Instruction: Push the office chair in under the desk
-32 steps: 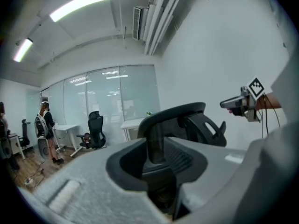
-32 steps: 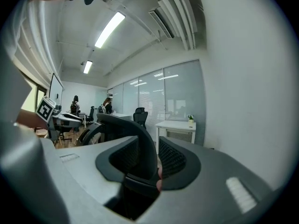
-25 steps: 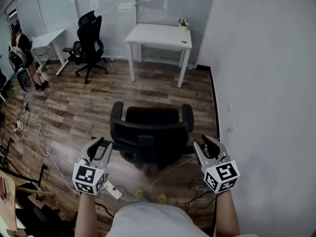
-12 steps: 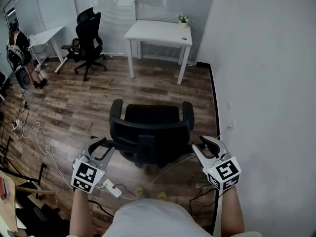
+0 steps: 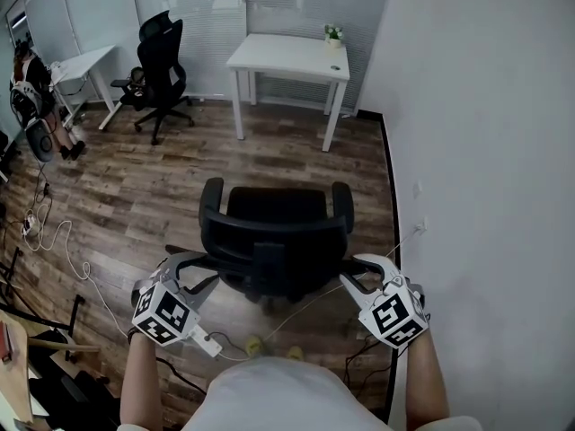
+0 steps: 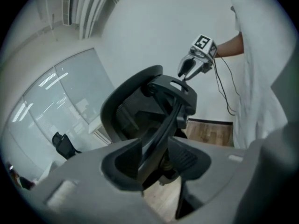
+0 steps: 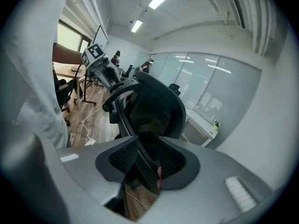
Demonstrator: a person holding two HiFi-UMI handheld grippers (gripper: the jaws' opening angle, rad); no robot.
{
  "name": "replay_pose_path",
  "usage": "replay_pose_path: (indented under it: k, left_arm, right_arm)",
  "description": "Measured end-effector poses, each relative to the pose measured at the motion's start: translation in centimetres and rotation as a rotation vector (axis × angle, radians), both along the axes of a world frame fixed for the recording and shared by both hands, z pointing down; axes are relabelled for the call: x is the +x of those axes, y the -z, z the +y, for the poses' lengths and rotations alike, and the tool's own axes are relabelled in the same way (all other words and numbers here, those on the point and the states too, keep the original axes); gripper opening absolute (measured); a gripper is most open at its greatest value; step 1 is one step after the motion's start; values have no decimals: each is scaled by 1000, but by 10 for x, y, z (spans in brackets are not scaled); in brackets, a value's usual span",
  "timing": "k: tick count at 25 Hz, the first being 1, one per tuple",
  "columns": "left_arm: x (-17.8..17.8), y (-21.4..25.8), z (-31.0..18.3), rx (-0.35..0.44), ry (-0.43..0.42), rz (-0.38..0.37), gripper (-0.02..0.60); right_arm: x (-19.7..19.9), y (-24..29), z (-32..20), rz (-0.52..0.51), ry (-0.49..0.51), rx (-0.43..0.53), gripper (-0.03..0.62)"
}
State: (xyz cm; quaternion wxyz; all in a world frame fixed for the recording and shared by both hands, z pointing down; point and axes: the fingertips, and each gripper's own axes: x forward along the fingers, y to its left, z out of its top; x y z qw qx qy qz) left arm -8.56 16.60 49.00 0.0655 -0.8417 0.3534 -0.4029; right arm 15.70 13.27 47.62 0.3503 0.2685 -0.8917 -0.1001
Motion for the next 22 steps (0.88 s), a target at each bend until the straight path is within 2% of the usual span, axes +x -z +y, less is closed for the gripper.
replay_pose_path:
  k: [7, 13, 22]
  left_arm:
    - [-4, -17, 4, -47, -66, -145, 193]
    - [-10, -23, -2, -53, -86, -207, 199]
    - [-8, -33, -9, -70, -146, -279, 201]
  right_arm:
    - [-5, -23, 15, 164, 100, -47, 124]
    - [-5, -31, 5, 271, 121, -32, 126]
    - [-10, -38, 4, 356, 173, -41, 127]
